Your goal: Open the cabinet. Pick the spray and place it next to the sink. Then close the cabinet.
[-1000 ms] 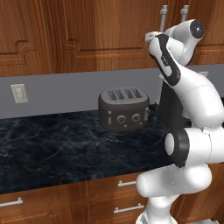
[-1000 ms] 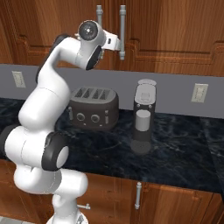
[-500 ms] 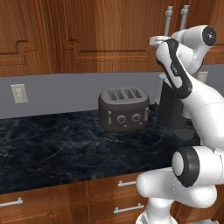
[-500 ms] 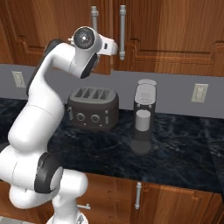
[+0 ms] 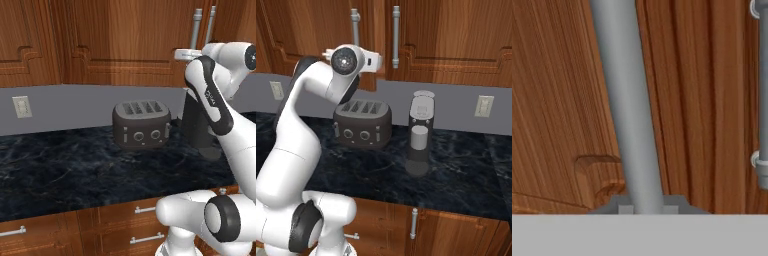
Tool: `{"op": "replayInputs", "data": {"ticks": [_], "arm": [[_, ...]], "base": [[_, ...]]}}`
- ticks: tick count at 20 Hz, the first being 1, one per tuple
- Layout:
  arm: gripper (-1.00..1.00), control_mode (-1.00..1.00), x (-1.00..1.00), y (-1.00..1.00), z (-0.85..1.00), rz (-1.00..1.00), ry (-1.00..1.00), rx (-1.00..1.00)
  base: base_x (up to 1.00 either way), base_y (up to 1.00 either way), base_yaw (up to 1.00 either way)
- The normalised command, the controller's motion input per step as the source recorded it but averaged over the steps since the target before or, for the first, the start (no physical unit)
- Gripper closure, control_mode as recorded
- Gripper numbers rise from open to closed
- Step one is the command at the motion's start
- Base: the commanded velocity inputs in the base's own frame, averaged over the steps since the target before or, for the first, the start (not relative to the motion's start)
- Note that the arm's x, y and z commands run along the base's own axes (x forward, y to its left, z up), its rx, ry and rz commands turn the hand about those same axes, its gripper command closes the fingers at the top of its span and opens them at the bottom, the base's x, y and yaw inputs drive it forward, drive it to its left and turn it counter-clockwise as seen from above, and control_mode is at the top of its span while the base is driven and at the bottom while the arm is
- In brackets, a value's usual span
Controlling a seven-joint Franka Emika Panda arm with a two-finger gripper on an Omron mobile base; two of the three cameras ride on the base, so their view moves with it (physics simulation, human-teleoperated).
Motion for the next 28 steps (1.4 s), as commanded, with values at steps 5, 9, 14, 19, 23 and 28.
{"op": "replayInputs", "data": {"ticks": [5, 9, 14, 19, 23, 28], "arm": [[1.0, -1.0, -0.16, 0.33, 0.0, 0.05, -0.03, 0.0], [1.0, -1.0, -0.15, 0.37, 0.0, 0.04, 0.0, 0.0], [1.0, -1.0, -0.07, 0.3, 0.0, 0.02, 0.0, 0.0], [1.0, -1.0, -0.07, 0.26, 0.0, 0.02, 0.0, 0.0], [1.0, -1.0, -0.29, 0.32, 0.0, 0.06, 0.0, 0.0], [1.0, -1.0, -0.34, 0.46, 0.0, 0.09, -0.03, 0.0]], "base": [[0.0, 0.0, 0.0], [0.0, 0.0, 0.0], [0.0, 0.0, 0.0], [0.0, 0.0, 0.0], [0.0, 0.0, 0.0], [0.0, 0.0, 0.0]]}}
